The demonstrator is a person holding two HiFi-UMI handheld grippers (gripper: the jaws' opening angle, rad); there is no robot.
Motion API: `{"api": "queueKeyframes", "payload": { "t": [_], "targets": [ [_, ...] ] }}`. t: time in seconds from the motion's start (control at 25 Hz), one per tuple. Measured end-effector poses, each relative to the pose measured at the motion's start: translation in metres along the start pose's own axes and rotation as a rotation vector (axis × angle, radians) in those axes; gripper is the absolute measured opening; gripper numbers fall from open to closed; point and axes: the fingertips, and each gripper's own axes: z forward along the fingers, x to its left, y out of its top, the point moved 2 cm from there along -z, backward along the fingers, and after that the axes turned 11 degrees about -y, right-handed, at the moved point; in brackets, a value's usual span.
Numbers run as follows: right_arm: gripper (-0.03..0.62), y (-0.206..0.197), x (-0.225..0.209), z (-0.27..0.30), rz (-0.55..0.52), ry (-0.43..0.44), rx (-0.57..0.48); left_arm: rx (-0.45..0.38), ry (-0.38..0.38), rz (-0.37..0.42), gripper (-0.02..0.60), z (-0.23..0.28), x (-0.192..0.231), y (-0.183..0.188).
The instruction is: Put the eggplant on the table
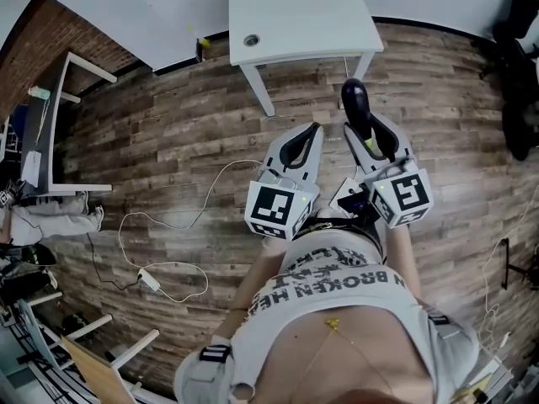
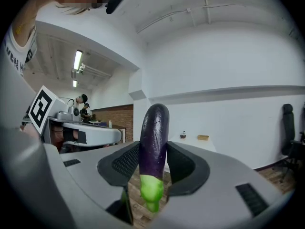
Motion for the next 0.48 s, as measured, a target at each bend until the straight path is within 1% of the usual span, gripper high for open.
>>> {"api": "queueKeyframes", "payload": {
  "t": [0.2, 0.48],
  "targets": [
    [0.175, 0.008, -0.003, 0.042, -0.022, -0.033, -0.002, 0.004, -0.065, 0.018, 0.006, 0.021, 0.035, 0.009],
    [0.175, 0.013, 0.006, 0.089, -0.024, -0.056, 0.01, 0.011, -0.112, 0.018, 0.006, 0.034, 0.081, 0.016]
  ]
}}
